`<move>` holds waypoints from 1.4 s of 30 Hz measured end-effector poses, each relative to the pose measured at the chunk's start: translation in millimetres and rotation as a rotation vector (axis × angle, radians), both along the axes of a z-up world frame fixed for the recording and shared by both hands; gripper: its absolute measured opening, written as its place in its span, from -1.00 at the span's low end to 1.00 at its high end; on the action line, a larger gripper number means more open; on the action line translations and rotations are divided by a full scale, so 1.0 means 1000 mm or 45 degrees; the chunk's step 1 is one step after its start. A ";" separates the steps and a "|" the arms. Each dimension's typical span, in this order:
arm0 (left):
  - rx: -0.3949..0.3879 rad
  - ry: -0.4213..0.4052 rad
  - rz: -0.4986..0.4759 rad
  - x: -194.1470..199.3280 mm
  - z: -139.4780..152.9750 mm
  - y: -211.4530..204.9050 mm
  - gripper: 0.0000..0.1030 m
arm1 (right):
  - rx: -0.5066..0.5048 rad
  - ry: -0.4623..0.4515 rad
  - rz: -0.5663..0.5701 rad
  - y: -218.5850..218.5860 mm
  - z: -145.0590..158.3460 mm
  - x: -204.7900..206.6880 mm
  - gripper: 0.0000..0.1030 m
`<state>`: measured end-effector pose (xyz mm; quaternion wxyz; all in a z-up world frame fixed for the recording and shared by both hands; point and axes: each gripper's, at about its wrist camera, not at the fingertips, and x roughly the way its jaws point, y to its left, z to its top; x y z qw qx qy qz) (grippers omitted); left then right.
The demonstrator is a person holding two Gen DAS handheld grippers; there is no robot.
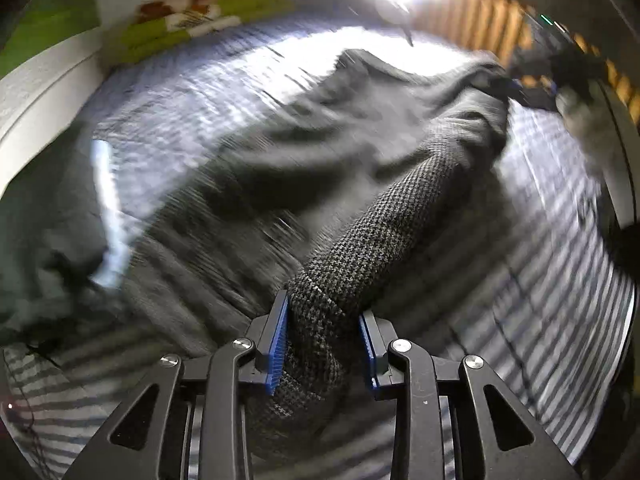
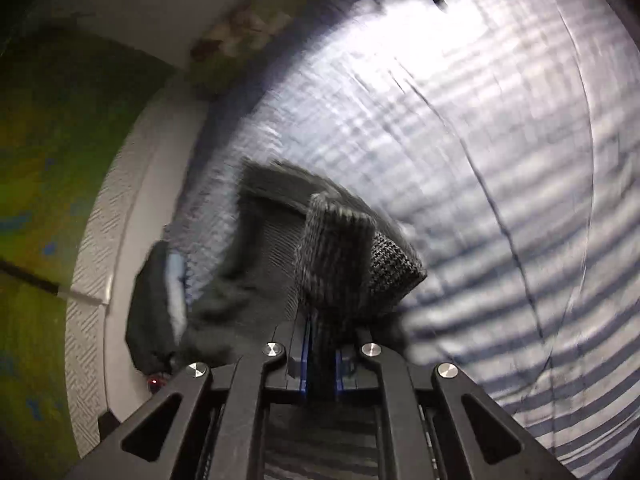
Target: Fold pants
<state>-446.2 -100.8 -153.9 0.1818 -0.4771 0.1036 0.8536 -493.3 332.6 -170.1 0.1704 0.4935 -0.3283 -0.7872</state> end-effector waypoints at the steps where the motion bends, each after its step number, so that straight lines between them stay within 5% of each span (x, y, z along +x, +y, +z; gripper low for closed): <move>1: 0.058 -0.012 0.024 -0.008 0.008 -0.010 -0.12 | 0.000 0.013 -0.006 0.002 0.009 -0.003 -0.85; 4: 0.126 -0.006 0.133 -0.020 0.022 -0.032 0.40 | 0.134 -0.035 -0.021 -0.007 0.016 -0.019 -0.76; 6: 0.117 0.020 0.176 -0.012 0.029 -0.040 0.49 | 0.161 -0.113 0.003 -0.010 0.005 -0.026 -0.72; 11: 0.111 0.042 0.199 0.019 0.034 -0.060 0.50 | 0.065 -0.158 -0.043 0.016 -0.018 0.000 -0.44; 16: 0.198 -0.071 0.262 0.045 0.011 -0.084 0.56 | 0.052 -0.132 -0.086 0.035 -0.031 0.052 -0.34; 24: 0.183 0.076 0.327 0.022 0.016 -0.068 0.55 | 0.238 0.081 0.147 -0.036 -0.007 0.074 -0.33; 28: 0.240 0.012 0.354 -0.023 0.001 -0.062 0.54 | 0.288 0.110 0.284 -0.089 -0.009 0.060 -0.34; 29: 0.217 0.008 0.379 -0.031 -0.005 -0.063 0.54 | 0.300 0.096 0.309 -0.102 -0.017 0.053 -0.36; 33: -0.195 0.075 0.518 -0.065 -0.041 -0.066 0.47 | 0.412 0.055 0.370 -0.130 -0.048 0.034 -0.44; 36: -0.170 0.030 0.555 -0.075 -0.046 -0.074 0.51 | 0.386 0.042 0.354 -0.127 -0.045 0.028 -0.48; 40: -0.134 0.126 0.539 -0.063 -0.014 -0.068 0.50 | 0.255 0.087 0.302 -0.091 -0.021 0.050 -0.43; 42: -0.038 0.142 0.472 -0.056 0.004 -0.059 0.50 | 0.205 0.090 0.237 -0.063 -0.014 0.067 -0.43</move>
